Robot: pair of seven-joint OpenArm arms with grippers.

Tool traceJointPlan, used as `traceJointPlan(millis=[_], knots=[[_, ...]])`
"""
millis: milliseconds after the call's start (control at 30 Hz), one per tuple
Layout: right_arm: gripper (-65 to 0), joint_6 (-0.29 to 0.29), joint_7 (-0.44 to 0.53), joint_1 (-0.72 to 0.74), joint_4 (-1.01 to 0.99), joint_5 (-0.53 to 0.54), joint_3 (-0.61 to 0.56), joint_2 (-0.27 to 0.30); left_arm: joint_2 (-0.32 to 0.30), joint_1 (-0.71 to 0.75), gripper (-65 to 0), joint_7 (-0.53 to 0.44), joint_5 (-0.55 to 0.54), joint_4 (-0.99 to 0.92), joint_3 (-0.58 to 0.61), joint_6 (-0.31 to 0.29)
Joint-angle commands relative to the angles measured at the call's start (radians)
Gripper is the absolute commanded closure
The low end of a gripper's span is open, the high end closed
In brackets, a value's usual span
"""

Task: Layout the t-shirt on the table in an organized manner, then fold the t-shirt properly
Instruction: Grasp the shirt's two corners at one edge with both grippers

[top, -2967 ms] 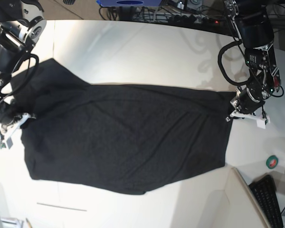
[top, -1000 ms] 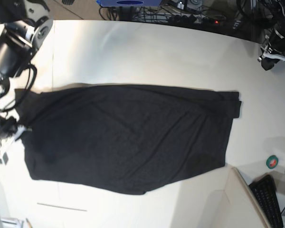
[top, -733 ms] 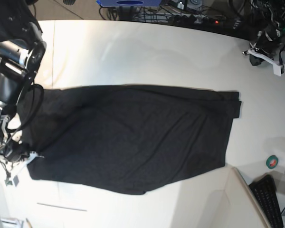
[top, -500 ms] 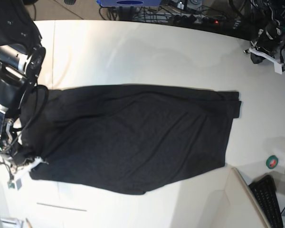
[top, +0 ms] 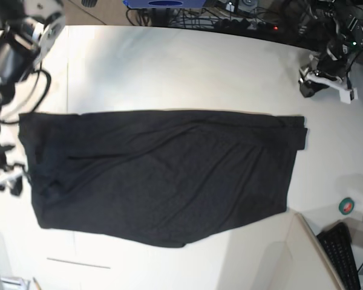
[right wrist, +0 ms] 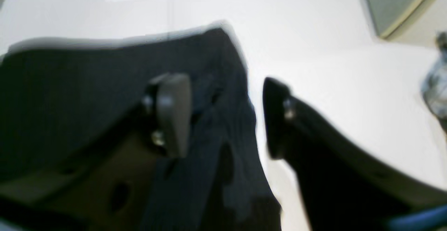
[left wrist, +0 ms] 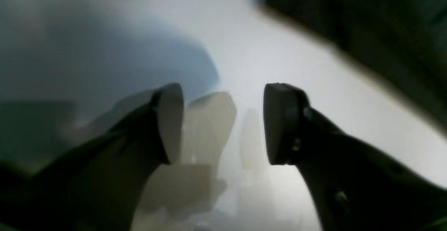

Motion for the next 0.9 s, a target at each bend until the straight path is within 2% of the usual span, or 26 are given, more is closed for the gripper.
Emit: traceJointPlan(millis=[0, 133, 267, 433, 567, 733, 867], knots=[[-25.1, 0.005, -0.006, -0.017, 0.063, 0.039, 0.0, 0.013, -0.007, -0.027, -31.4, -0.015, -0.01, -0.011, -0.003, -0.01], [-25.1, 0.015, -0.052, -0.162, 0.161, 0.134, 0.008, 0.01, 0.002, -0.114, -25.5, -0.054, -0.01, -0.106, -0.002, -0.009], [-25.1, 0.015, -0.052, -0.261, 0.178, 0.2, 0.009, 0.014, 0.002, -0.162, -25.3, -0.147, -0.01, -0.212, -0.003, -0.007], [-25.2, 0.019, -0.052, -0.323, 0.178, 0.226, 0.011, 0.014, -0.002, -0.206, -25.3, -0.164, -0.012, -0.307, -0.005, -0.007], [-30.5, 0.042, -0.052, -0.388, 0.178, 0.34, 0.011, 0.01, 0.001, -0.225, -25.3, -0.219, -0.012, -0.336, -0.003, -0.007], [-30.8, 0.038, -0.053, -0.408, 0.13, 0.378, 0.02, 0.005, 0.001, -0.226, -25.0, -0.221, -0.012, -0.345, -0.003, -0.007], [-30.8, 0.038, -0.053, -0.353, 0.035, 0.377, 0.117, -0.022, -0.002, -0.211, -24.8, -0.221, -0.012, -0.345, -0.003, -0.007]])
